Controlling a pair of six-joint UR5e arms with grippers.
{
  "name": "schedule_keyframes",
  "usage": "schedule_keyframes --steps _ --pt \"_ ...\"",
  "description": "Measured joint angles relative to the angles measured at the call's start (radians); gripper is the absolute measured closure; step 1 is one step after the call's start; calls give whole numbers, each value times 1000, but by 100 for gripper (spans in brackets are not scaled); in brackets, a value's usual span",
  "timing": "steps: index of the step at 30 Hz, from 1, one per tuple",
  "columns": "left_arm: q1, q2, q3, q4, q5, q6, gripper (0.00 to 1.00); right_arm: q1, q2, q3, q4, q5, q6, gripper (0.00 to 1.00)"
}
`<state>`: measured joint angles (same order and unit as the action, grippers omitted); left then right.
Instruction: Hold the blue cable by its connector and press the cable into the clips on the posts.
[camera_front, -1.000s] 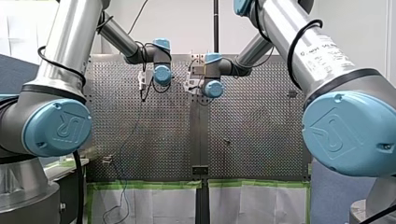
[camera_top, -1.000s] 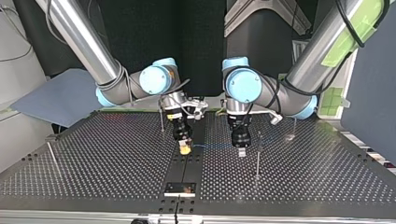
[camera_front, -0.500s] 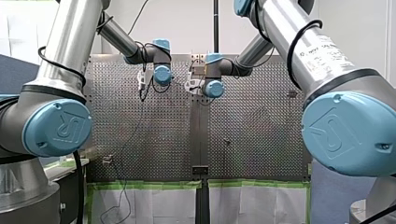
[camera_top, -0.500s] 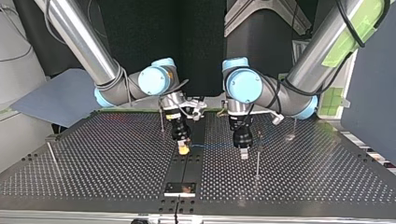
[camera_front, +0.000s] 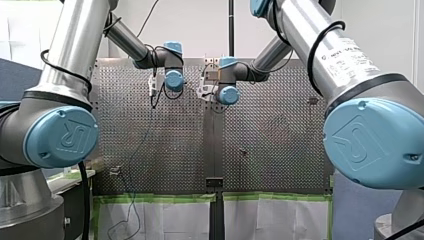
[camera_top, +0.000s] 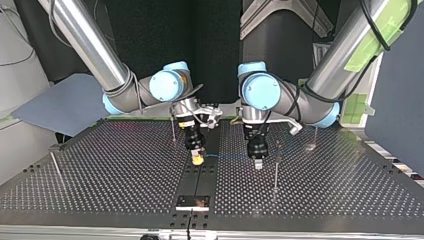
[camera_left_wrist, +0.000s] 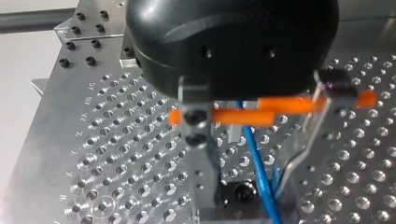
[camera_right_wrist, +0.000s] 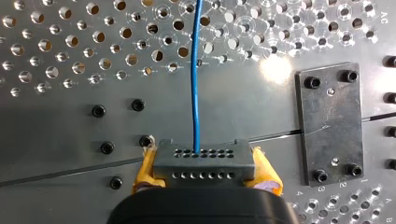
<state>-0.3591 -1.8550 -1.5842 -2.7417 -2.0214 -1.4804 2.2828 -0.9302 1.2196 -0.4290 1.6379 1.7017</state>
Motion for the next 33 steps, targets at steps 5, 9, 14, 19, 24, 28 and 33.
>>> schedule_keyframes --steps 5,9,14,19,24,28,33 --pt "-2 0 0 -5 0 -9 100 0 0 0 2 -1 -2 100" --pt "-4 0 0 -7 1 -17 100 0 0 0 3 -1 -1 100" --pt "-6 0 0 -8 2 -26 100 -2 1 1 4 -1 0 100" --pt "-6 0 0 -7 1 -27 82 -3 1 1 4 -1 0 100" --pt "-6 0 0 -10 -3 -26 49 -4 1 1 5 -1 1 100" --pt "-6 0 0 -15 -6 -25 42 -4 1 1 5 -1 0 100" --pt "-6 0 0 -17 -7 -30 42 -5 1 1 5 -1 0 100"
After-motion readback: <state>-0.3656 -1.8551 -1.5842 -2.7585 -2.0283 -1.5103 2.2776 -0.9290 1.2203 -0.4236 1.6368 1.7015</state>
